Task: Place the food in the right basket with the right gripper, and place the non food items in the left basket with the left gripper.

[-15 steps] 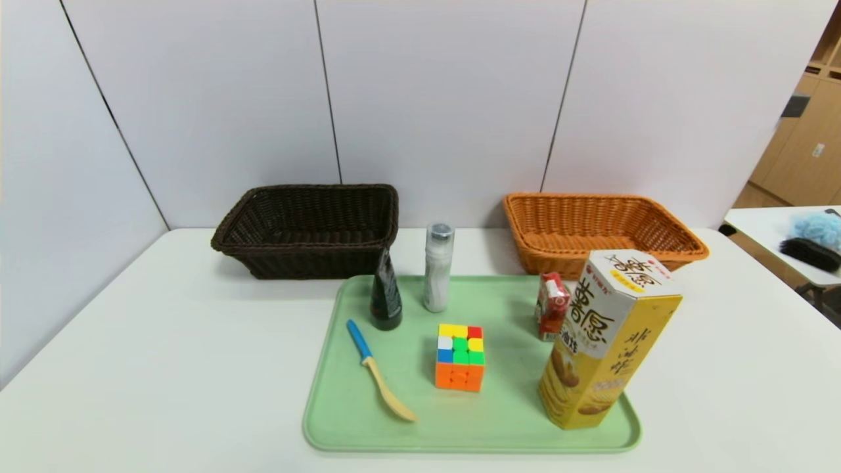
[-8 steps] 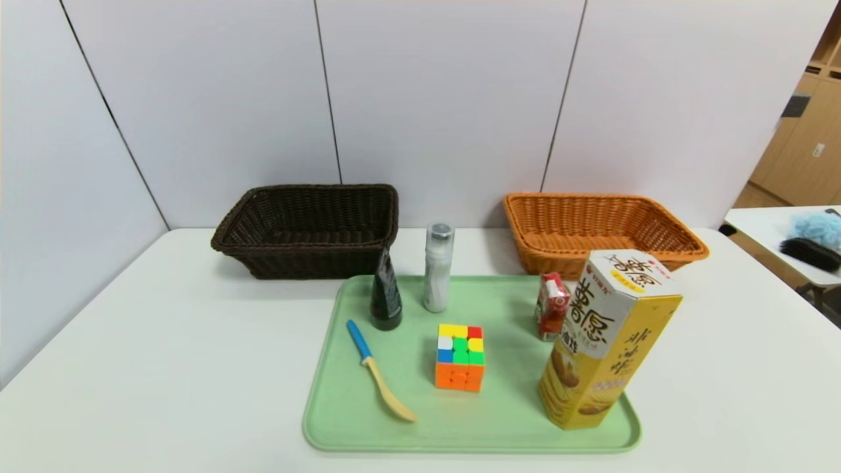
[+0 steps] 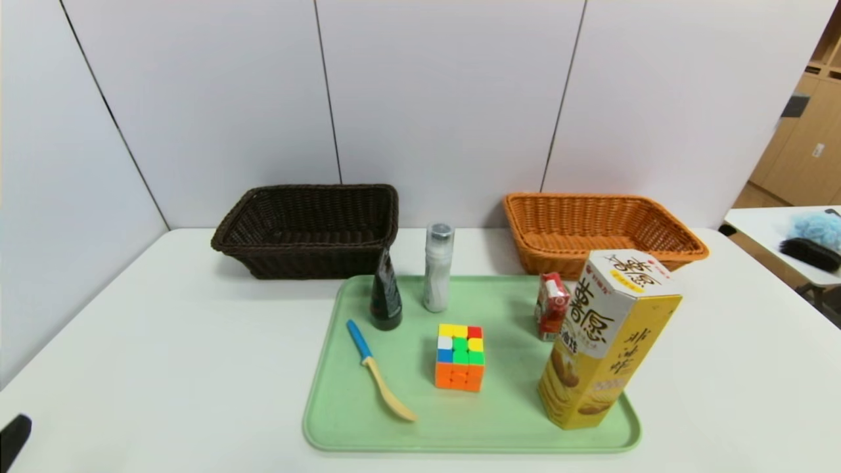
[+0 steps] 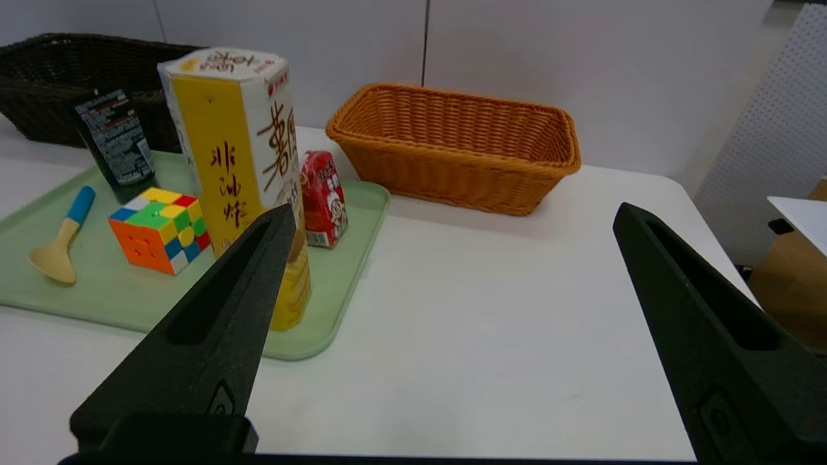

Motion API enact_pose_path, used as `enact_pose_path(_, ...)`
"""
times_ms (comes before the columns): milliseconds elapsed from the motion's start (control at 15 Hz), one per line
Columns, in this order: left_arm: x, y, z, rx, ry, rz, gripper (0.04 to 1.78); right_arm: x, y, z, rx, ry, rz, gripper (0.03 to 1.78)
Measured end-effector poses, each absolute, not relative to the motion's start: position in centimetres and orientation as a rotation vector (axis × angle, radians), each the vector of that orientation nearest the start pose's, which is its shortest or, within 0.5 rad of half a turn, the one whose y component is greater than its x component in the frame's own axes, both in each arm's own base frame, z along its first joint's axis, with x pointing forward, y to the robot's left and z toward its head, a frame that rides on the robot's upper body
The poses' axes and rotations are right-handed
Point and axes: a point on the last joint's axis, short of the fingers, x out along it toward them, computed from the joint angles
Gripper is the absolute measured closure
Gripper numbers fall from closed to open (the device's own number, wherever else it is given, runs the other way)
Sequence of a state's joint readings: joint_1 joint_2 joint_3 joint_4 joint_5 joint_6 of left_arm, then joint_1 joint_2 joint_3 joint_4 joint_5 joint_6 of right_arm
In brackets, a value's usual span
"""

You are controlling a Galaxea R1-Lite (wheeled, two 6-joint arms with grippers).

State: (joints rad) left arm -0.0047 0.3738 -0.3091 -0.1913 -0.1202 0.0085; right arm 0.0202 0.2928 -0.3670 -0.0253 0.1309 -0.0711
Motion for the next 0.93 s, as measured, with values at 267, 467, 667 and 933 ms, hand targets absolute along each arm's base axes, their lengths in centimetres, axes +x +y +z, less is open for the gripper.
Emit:
enact_pose_path(267, 5.1, -0.3, 23.1, 0.015, -0.160, -0.130, 0.13, 2.8, 0.4, 22.0, -0.069, -0.119, 0.159, 0.11)
enact_pose_path(467, 9.1, -0.3, 25.2, 0.017, -0.172, -0.131, 0.13, 6.3, 0.5, 23.7, -0.059, -0.135, 0.162, 0.11)
enact_pose_path(667, 12.7, -0.6, 26.4, 0.022, -0.161, -0.145, 0.13, 9.9, 0.6, 25.3, -0.051, -0.125, 0.163, 0.11)
enact_pose_path(933, 15.5, -1.4, 25.9, 0.030, -0.095, -0.195, 0.13, 12.3, 1.2, 24.5, -0.048, -0.077, 0.255, 0.11)
